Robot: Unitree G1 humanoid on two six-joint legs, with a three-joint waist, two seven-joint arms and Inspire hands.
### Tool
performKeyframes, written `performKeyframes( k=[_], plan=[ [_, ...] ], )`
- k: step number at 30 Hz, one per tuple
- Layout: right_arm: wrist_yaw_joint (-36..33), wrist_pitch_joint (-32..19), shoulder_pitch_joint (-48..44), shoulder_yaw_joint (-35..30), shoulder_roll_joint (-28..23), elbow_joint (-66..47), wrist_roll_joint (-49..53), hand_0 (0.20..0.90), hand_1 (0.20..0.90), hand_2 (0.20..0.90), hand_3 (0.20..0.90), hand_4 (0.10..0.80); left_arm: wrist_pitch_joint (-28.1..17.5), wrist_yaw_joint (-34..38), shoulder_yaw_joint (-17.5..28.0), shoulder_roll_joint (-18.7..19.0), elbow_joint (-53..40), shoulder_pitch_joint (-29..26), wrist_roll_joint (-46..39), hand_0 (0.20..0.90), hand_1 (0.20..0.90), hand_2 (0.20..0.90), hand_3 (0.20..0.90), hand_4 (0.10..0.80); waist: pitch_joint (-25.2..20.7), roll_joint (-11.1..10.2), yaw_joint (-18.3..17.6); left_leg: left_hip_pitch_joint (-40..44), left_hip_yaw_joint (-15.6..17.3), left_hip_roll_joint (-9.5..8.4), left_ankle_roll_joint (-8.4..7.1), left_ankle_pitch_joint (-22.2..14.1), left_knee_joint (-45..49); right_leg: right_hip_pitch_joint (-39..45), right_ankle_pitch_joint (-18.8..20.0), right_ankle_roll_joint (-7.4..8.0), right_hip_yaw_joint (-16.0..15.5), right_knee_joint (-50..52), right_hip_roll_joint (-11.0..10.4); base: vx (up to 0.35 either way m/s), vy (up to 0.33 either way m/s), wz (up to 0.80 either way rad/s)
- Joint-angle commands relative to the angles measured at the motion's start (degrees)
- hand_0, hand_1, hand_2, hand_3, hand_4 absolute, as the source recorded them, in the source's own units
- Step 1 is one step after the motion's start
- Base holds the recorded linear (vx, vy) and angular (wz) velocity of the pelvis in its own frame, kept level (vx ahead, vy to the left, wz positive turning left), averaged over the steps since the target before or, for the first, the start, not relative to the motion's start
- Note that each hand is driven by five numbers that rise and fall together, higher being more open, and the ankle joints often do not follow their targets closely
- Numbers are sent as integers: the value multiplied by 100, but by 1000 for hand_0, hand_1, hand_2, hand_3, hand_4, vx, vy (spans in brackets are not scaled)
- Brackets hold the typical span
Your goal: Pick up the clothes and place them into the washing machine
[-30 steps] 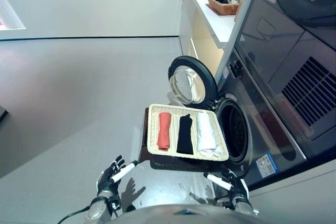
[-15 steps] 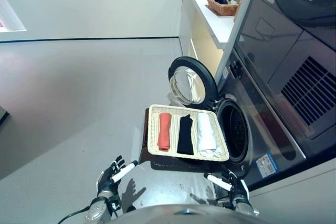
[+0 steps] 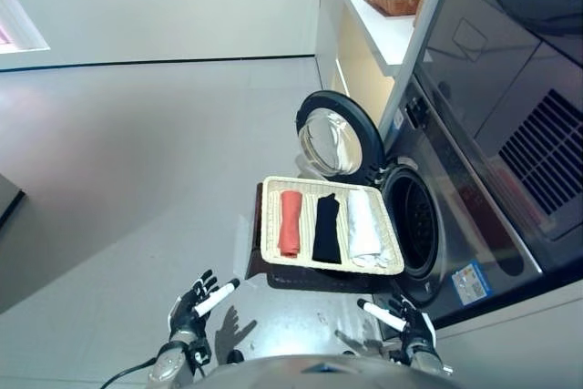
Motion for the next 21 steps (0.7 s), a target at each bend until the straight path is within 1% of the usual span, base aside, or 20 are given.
performKeyframes(
  k=[1,4,6,8,9,10,11,12,13,14,15,16,17,18,19,20,21],
  plan=[
    [-14,-340,-645,-67,-63,-136,36,900,900,900,900,800,-438,-58,106,236,-337,-505,-22,900,900,900,900,800,107,-312,62,-106,64,-135,60,-725,784,-253,73,174,169,353,-459,40,61,-1],
    [-30,-315,-668,-59,-45,-102,-2,900,900,900,900,800,-448,-65,98,227,-333,-533,-66,900,900,900,900,800,135,-334,73,-92,95,-197,124,-806,839,-278,112,220,229,408,-531,47,63,-4],
    [-34,-314,-660,-74,-47,-116,0,900,900,900,900,800,-442,-66,95,222,-325,-525,-67,900,900,900,900,800,134,-343,74,-91,108,-214,139,-827,856,-285,134,233,244,410,-548,30,38,-8],
    [-40,-322,-673,-135,-64,-89,22,900,900,900,900,800,-449,-70,85,219,-333,-531,-67,900,900,900,900,800,113,-370,79,-101,139,-260,167,-883,898,-283,196,277,250,402,-603,63,84,-11],
    [-36,-326,-678,-197,-78,-86,62,900,900,900,900,800,-444,-83,62,228,-340,-553,-50,900,900,900,900,800,97,-418,82,-113,136,-342,220,-954,951,-295,313,334,284,458,-705,79,130,-11],
    [-34,-326,-670,-236,-76,-83,96,900,900,900,900,800,-450,-85,41,240,-357,-562,-32,900,900,900,900,800,86,-436,74,-120,121,-405,259,-994,971,-318,404,357,297,564,-790,68,143,-12],
    [-22,-326,-663,-253,-82,-73,111,900,900,900,900,800,-446,-90,22,255,-380,-573,-19,900,900,900,900,800,82,-443,69,-107,106,-466,300,-1024,970,-359,481,365,318,703,-851,31,82,-10],
    [-22,-326,-663,-254,-82,-73,111,900,900,900,900,800,-446,-90,21,255,-381,-573,-19,900,900,900,900,800,82,-445,72,-107,108,-470,303,-1025,970,-364,479,368,323,708,-855,29,182,-5],
    [-1,-325,-645,-299,-109,-91,144,900,900,900,900,800,-433,-100,-24,282,-427,-608,18,900,900,900,900,800,113,-413,32,-64,38,-627,423,-1103,1002,-600,712,308,472,1293,-968,3,240,1],
    [3,-327,-632,-297,-118,-123,157,900,900,900,900,800,-411,-105,-32,319,-471,-629,42,900,900,900,900,800,190,-361,-26,-34,-32,-696,508,-1134,1033,-805,912,197,598,1783,-975,-10,313,6],
    [0,-328,-633,-277,-117,-125,165,900,900,900,900,800,-401,-99,-22,354,-504,-647,57,900,900,900,900,800,265,-321,-60,7,-51,-736,567,-1169,1059,-1045,1007,91,658,2123,-939,-32,254,17],
    [-12,-333,-657,-271,-112,-96,191,900,900,900,900,800,-390,-88,-26,383,-510,-678,81,900,900,900,900,800,356,-277,-104,43,-68,-760,624,-1201,1097,-1227,1087,25,667,2432,-882,-27,222,23],
    [-26,-345,-682,-273,-98,-68,235,900,900,900,900,800,-376,-64,-16,413,-487,-740,105,900,900,900,900,800,445,-225,-141,64,-88,-763,663,-1224,1152,-1361,998,-41,633,2653,-784,5,183,26],
    [-17,-346,-692,-283,-86,-71,265,900,900,900,900,800,-371,-63,13,422,-450,-778,107,900,900,900,900,800,494,-192,-169,106,-98,-764,675,-1254,1176,-1450,854,-83,523,2715,-720,13,98,19],
    [-17,-346,-694,-283,-87,-71,265,900,900,900,900,800,-372,-63,14,420,-447,-781,107,900,900,900,900,800,502,-188,-177,111,-107,-757,670,-1264,1183,-1443,838,-88,513,2729,-718,155,62,17],
    [10,-337,-659,-296,-63,-96,275,900,900,900,900,800,-380,-56,59,409,-407,-780,94,900,900,900,900,800,474,-193,-224,284,-112,-801,649,-1327,1095,-1571,641,-81,149,2320,-676,221,8,15],
    [14,-346,-651,-314,-71,-93,294,900,900,900,900,800,-389,-46,75,403,-384,-788,88,900,900,900,900,800,456,-200,-273,384,-154,-809,605,-1385,1036,-1589,542,-56,1,1990,-653,310,-16,3]
  ],
)
